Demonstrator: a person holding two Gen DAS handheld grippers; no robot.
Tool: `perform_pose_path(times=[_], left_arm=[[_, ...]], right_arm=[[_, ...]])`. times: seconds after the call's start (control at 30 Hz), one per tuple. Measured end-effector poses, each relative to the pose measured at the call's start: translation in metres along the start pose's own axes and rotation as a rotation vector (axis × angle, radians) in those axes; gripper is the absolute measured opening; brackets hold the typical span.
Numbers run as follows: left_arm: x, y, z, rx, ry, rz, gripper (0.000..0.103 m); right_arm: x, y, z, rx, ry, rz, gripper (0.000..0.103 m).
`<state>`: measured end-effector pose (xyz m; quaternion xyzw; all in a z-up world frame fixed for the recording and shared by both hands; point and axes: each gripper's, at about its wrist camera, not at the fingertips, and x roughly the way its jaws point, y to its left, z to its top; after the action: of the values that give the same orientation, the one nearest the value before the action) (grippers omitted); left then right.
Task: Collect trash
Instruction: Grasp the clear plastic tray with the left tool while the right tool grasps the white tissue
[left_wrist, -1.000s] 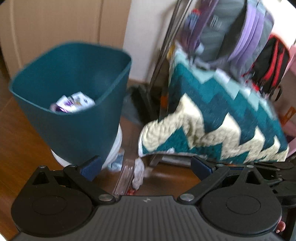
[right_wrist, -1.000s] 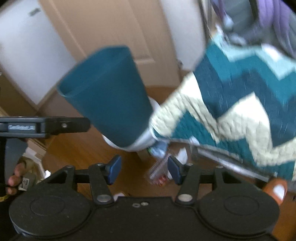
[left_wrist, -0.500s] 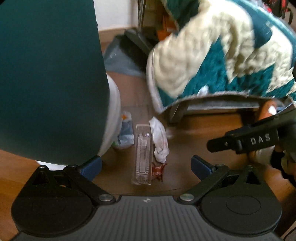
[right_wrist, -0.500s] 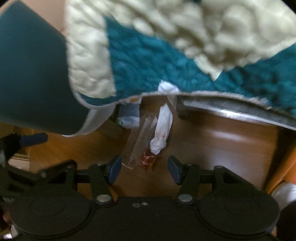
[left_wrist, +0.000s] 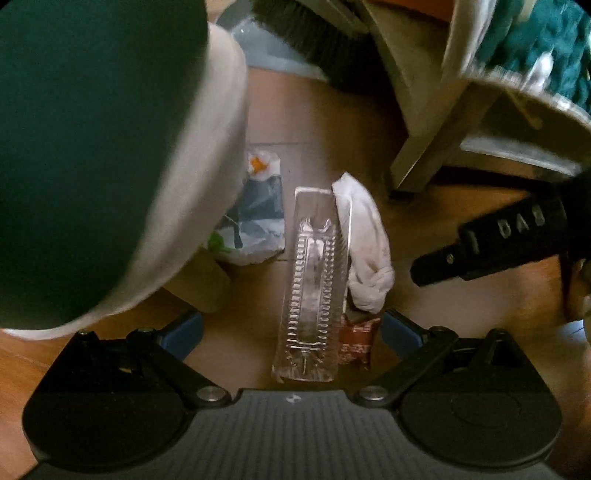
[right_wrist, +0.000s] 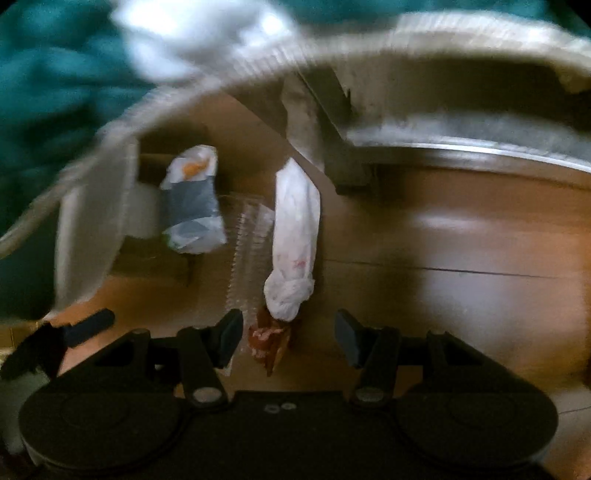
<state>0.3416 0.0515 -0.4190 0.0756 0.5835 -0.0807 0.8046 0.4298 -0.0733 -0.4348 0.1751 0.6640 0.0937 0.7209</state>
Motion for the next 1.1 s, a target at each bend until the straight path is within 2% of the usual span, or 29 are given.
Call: perform_pose_path(times=[0.13,0.3,0.5,0.53,0.63,0.7,0.73,0.77,0.8,0.83,0.87,0.97,1.1], left_arm=[[0.021,-0.005,-0.006,0.019,-0.004,0.023,0.102],[0.039,-0.004,-0.01,-0.025,0.007,0.03,0.101],[0.054,0.001,-0.009,-0.092,0.043,0.002,0.09],[0.057,0.003,-0.009,-0.111,0.048,-0.008,0.087],[0.062,0.005,-0.009,-0.137,0.064,-0.02,0.078],[0.066,0.007,-0.008,-0.161,0.075,-0.033,0.072],[0.066,0.009,-0.008,-0.173,0.08,-0.043,0.069],[0.067,0.009,-0.008,-0.176,0.082,-0.047,0.064],[0.068,0.008,-0.007,-0.175,0.084,-0.052,0.06],[0.068,0.007,-0.007,-0.169,0.085,-0.056,0.053],[0.067,0.006,-0.008,-0.164,0.084,-0.057,0.051],[0.064,0.006,-0.008,-0.182,0.084,-0.063,0.046],[0.06,0.013,-0.01,-0.217,0.101,-0.071,0.043]], right_arm=[[0.023,0.002,0.009,0.012,-0.009,-0.014,0.054],[0.044,0.0,0.015,0.055,-0.009,-0.014,0.053],[0.057,0.002,0.018,0.06,-0.01,-0.027,0.052],[0.058,0.001,0.019,0.064,-0.01,-0.025,0.05],[0.062,0.003,0.022,0.07,-0.007,-0.015,0.032],[0.062,0.005,0.022,0.061,-0.004,-0.017,0.029],[0.062,0.006,0.022,0.058,-0.003,-0.015,0.026],[0.062,0.006,0.022,0.055,-0.005,-0.016,0.017],[0.061,0.005,0.022,0.05,-0.005,-0.017,0.013],[0.06,0.004,0.022,0.047,-0.004,-0.017,0.011],[0.06,0.003,0.022,0.043,-0.009,-0.016,0.007],[0.056,0.003,0.021,0.027,-0.021,-0.014,0.001],[0.044,0.002,0.018,-0.002,-0.042,-0.019,0.0]])
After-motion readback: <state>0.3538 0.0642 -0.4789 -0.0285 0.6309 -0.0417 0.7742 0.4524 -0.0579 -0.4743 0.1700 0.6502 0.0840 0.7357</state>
